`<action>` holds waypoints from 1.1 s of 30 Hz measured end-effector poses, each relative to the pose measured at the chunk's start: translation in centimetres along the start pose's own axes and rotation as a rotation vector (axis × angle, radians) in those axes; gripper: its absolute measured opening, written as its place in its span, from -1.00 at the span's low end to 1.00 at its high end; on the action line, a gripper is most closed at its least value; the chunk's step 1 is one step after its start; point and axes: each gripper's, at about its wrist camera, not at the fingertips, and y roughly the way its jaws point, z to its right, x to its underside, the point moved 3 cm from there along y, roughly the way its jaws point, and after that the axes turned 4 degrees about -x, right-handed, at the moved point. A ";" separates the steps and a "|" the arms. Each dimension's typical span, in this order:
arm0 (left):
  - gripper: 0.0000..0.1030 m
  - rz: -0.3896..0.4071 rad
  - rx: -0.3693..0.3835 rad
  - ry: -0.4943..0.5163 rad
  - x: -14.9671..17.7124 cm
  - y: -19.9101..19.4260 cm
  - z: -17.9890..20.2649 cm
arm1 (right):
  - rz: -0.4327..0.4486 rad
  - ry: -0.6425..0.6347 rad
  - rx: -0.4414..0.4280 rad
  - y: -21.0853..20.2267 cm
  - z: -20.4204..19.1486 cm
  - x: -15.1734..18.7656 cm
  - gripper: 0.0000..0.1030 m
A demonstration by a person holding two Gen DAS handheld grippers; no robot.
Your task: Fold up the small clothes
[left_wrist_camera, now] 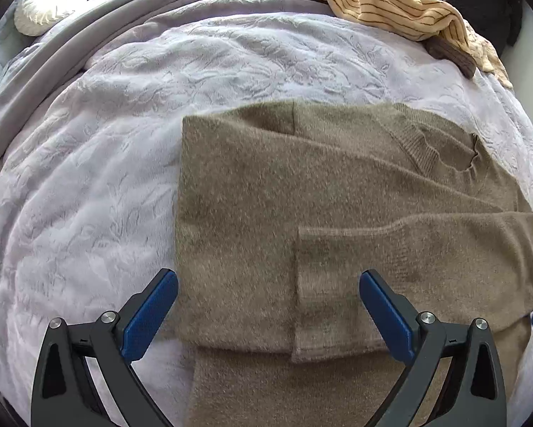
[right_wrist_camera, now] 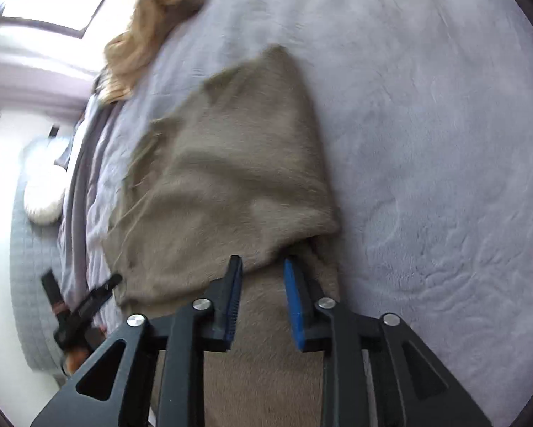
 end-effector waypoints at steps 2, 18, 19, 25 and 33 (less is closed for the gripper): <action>0.98 0.000 0.014 0.012 -0.7 0.1 0.3 | 0.056 -0.083 0.015 -1.5 -1.2 -1.0 -0.07; -0.89 0.001 0.108 0.054 -2.8 0.3 3.0 | 0.127 -0.045 0.160 2.0 1.9 -9.6 -0.84; -0.89 0.002 0.105 0.057 -3.0 0.5 3.1 | 0.121 -0.030 0.165 2.1 2.3 -9.8 -0.84; -0.60 0.026 0.057 0.089 -2.2 0.1 3.1 | 0.117 -0.039 0.215 2.4 3.6 -9.5 -0.82; 0.59 0.024 0.036 0.080 -1.0 -1.7 0.4 | 0.122 -0.045 0.214 -1.0 1.2 -6.8 -0.65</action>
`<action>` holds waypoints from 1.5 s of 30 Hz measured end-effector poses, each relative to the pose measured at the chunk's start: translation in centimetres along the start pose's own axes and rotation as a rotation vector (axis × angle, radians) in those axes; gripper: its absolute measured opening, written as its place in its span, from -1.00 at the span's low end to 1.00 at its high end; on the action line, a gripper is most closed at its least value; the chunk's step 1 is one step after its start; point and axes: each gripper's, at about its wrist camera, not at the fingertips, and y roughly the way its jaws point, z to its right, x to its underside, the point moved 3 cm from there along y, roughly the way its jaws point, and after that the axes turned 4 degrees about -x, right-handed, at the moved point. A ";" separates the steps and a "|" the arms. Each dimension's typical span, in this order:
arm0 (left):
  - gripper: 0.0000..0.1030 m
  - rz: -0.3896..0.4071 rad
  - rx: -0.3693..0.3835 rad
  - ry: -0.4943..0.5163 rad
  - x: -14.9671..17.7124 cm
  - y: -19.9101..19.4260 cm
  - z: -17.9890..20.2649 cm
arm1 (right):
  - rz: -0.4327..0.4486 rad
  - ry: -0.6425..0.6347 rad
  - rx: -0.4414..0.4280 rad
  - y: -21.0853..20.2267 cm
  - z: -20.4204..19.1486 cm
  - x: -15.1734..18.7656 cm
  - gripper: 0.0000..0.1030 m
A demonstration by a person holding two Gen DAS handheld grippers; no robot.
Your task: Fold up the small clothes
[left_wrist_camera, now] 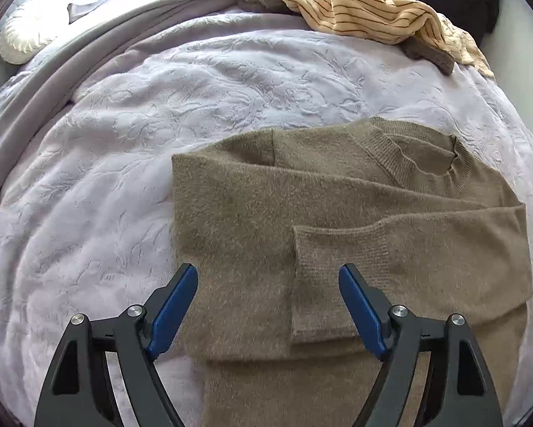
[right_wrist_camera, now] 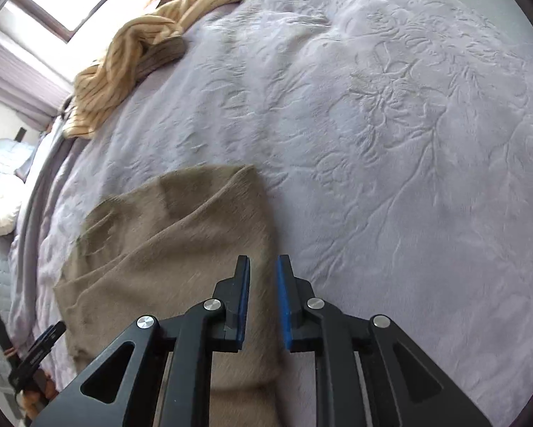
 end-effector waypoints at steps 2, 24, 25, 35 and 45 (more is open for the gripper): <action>0.59 -0.033 0.024 -0.003 0.1 0.5 0.2 | -0.026 -0.007 -0.041 -0.7 -1.0 1.5 -0.51; -0.79 -0.083 0.008 0.022 3.7 -0.4 -0.6 | -0.158 0.112 -0.078 1.6 -1.0 8.4 -0.88; -0.79 -0.097 0.015 0.015 4.0 -0.7 -0.7 | -0.164 0.101 -0.077 1.3 -1.4 8.8 -0.88; -0.19 -0.188 0.013 0.026 7.3 -4.1 -0.3 | -0.216 0.092 -0.072 -2.1 -4.3 12.0 -0.08; 0.89 -0.185 -0.034 0.061 10.9 -9.3 -0.9 | -0.236 0.006 -0.031 -6.0 -8.3 15.6 0.73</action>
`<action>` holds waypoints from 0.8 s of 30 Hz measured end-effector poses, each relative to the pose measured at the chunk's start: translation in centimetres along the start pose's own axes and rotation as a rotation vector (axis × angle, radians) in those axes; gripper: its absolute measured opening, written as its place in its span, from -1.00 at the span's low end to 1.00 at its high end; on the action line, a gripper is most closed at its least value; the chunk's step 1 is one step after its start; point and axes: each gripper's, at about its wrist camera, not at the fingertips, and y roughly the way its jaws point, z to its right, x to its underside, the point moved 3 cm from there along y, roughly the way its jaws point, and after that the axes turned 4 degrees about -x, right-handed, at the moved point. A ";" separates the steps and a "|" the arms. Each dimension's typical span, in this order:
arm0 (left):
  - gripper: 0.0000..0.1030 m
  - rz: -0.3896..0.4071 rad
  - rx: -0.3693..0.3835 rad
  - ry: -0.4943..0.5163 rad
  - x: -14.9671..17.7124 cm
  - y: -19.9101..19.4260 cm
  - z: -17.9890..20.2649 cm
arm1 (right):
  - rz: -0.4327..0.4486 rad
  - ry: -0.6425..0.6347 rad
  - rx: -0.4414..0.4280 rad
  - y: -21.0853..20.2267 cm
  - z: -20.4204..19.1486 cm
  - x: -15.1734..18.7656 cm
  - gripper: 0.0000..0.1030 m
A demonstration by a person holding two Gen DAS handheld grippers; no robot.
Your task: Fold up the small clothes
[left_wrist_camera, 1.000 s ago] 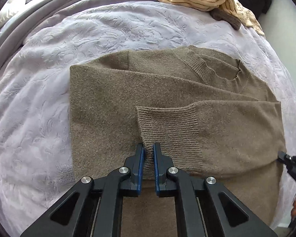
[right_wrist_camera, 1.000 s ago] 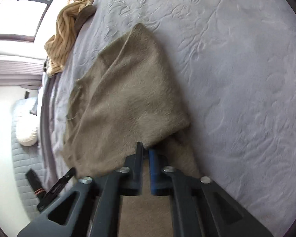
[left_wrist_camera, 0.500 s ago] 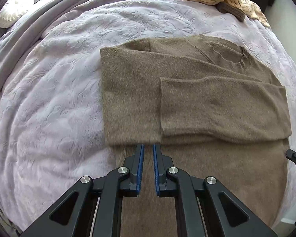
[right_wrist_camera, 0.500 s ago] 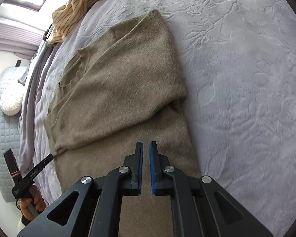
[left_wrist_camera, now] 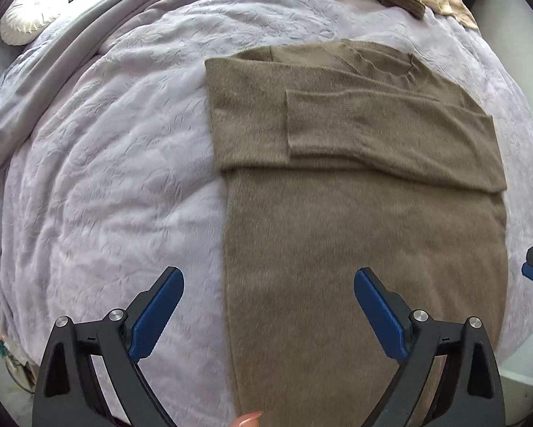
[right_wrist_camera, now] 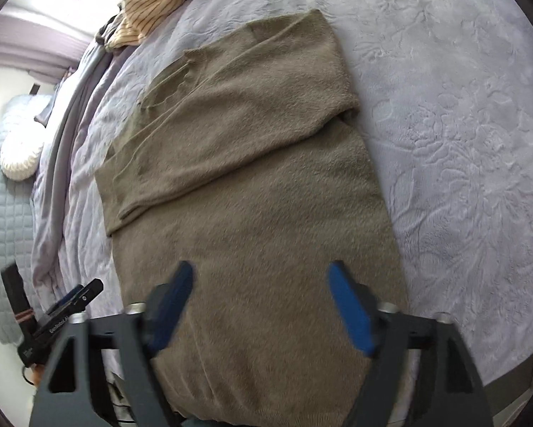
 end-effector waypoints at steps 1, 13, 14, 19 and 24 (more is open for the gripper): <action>0.89 -0.005 0.004 0.001 0.2 -0.3 -0.1 | -0.004 -0.019 -0.003 -0.2 -0.6 0.4 0.73; 0.89 -0.070 0.022 0.127 4.9 -3.1 -0.4 | -0.114 0.009 0.024 -0.7 -3.4 5.9 0.74; 0.89 -0.074 0.028 0.135 5.2 -3.3 -0.4 | -0.114 0.006 0.025 -0.8 -3.6 6.3 0.74; 0.88 -0.063 0.042 0.153 4.9 -4.0 -0.7 | -0.094 0.012 0.032 -1.8 -4.6 7.2 0.74; 0.88 -0.034 0.080 0.151 4.0 -4.8 -1.3 | -0.040 0.040 0.036 -3.2 -5.1 7.1 0.74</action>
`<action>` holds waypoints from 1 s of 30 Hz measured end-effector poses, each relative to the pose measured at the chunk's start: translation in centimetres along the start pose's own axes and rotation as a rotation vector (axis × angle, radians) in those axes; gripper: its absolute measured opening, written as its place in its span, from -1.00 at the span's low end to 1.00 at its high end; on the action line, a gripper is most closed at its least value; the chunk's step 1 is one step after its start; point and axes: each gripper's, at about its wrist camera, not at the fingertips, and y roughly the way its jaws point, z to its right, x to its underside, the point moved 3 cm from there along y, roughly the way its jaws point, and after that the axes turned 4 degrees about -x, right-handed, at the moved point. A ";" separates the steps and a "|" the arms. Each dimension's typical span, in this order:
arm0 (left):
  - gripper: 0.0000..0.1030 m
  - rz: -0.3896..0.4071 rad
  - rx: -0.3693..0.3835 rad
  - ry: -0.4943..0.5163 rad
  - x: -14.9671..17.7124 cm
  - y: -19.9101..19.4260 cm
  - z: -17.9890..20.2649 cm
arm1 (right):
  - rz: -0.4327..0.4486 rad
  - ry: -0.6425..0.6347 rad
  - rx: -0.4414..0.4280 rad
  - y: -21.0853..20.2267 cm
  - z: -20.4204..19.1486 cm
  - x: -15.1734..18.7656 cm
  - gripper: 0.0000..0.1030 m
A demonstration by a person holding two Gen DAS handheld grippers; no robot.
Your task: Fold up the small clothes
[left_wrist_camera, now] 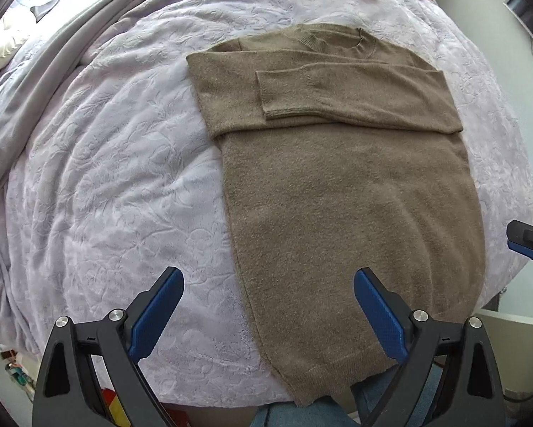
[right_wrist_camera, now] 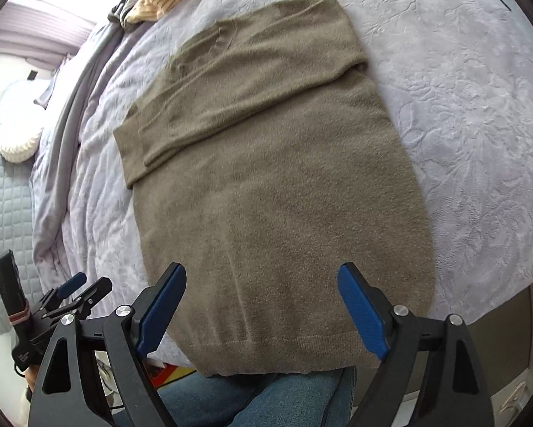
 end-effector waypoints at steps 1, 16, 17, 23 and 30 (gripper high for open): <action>0.88 0.003 0.001 -0.003 -0.1 -0.1 -0.1 | 0.006 0.004 0.000 -0.2 0.0 0.0 0.74; 0.88 -0.014 -0.003 -0.042 1.0 0.7 -0.7 | 0.020 0.065 -0.016 -0.4 0.9 0.9 0.74; 0.88 -0.018 -0.005 -0.046 1.1 0.9 -0.7 | 0.020 0.063 -0.015 -0.4 0.9 1.0 0.74; 0.88 -0.028 -0.014 -0.055 1.3 1.2 -0.3 | 0.002 0.035 -0.021 -0.3 1.0 0.6 0.74; 0.88 -0.064 -0.031 -0.055 2.0 2.2 0.3 | -0.036 0.018 -0.023 0.8 1.3 0.5 0.74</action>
